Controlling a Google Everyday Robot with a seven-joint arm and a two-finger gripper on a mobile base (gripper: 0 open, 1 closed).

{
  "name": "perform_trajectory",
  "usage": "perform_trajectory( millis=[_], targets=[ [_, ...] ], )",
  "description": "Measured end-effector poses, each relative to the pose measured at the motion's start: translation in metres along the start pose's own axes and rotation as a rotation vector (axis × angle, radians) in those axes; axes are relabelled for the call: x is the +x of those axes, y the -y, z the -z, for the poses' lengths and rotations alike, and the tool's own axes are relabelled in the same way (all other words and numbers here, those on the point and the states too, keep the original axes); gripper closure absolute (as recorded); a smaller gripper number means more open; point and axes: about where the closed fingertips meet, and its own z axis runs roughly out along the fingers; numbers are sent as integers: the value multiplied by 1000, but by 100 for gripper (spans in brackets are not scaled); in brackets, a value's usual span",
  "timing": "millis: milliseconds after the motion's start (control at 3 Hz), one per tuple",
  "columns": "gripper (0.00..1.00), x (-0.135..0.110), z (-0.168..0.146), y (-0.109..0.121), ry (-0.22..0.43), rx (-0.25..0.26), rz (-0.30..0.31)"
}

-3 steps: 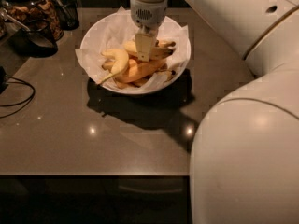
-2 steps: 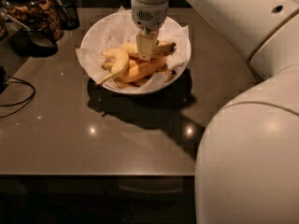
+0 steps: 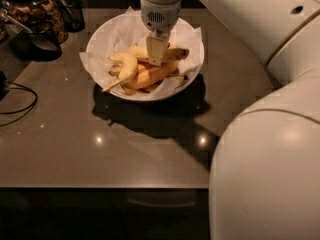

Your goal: Pick banana from white bowl

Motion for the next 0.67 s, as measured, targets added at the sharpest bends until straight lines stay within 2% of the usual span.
perform_trajectory(
  millis=[667],
  targets=[
    [100, 9, 74, -21, 151, 95, 57]
  ],
)
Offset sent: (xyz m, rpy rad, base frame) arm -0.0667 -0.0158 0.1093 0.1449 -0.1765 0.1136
